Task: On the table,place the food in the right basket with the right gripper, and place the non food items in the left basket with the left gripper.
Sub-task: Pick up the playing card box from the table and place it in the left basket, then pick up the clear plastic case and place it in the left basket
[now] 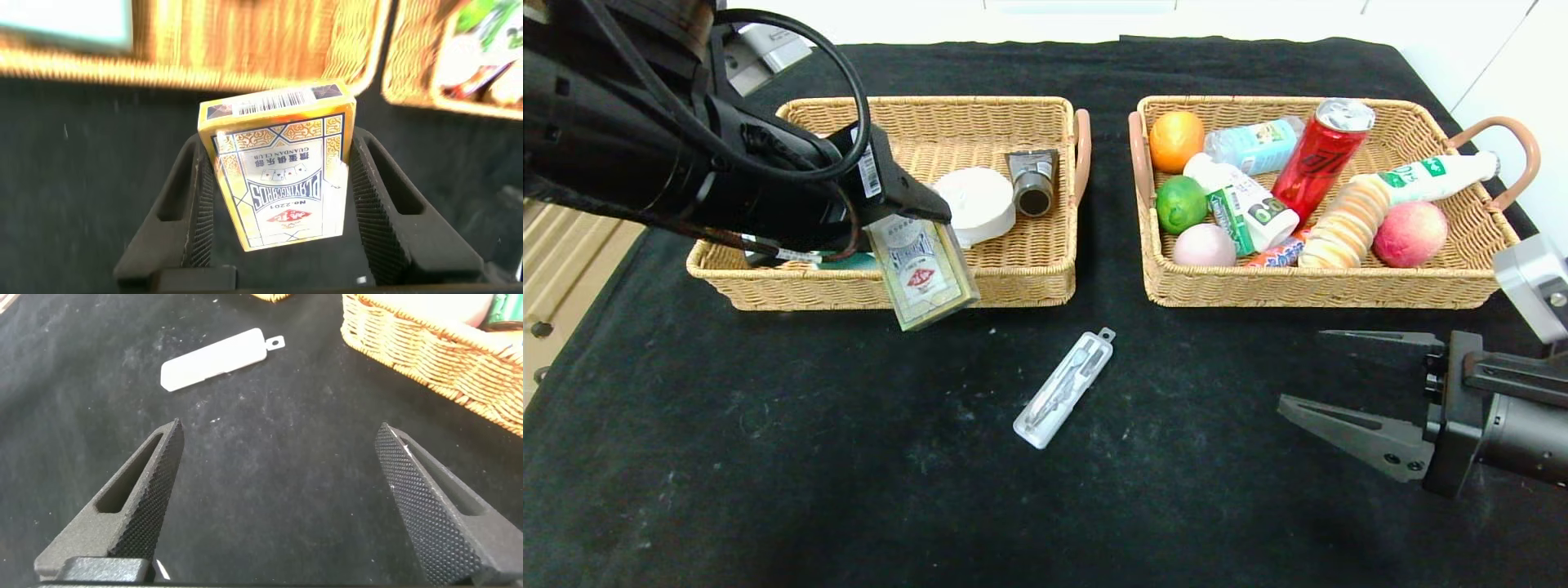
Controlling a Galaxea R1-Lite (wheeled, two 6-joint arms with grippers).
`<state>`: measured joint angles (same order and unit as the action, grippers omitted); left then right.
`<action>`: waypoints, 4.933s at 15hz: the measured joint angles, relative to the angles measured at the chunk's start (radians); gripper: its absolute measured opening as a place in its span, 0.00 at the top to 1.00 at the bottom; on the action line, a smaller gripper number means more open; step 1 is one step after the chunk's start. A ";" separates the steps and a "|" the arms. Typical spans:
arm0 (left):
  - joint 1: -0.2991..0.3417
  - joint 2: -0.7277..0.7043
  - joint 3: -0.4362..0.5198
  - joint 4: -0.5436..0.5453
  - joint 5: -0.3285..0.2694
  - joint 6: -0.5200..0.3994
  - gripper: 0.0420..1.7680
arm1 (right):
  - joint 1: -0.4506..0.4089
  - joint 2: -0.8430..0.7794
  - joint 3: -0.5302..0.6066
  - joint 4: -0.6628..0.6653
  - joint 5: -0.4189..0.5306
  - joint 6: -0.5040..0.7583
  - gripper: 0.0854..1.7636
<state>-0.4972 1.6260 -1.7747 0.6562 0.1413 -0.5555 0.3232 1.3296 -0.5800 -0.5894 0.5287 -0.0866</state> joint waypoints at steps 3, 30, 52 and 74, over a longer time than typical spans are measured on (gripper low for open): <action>0.034 0.031 -0.058 -0.028 0.006 0.042 0.43 | 0.002 0.000 0.002 0.000 0.000 0.000 0.03; 0.114 0.257 -0.103 -0.494 0.143 0.283 0.22 | 0.008 -0.007 0.002 0.000 0.000 0.000 0.03; -0.214 0.029 0.457 -0.504 0.144 0.494 0.04 | 0.003 -0.045 -0.003 -0.001 0.000 0.007 0.03; -0.290 0.150 0.601 -0.684 0.171 0.659 0.03 | -0.010 -0.069 -0.014 -0.001 0.000 0.011 0.03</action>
<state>-0.7874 1.7762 -1.1734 -0.0279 0.3121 0.1038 0.3132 1.2604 -0.5936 -0.5906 0.5287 -0.0753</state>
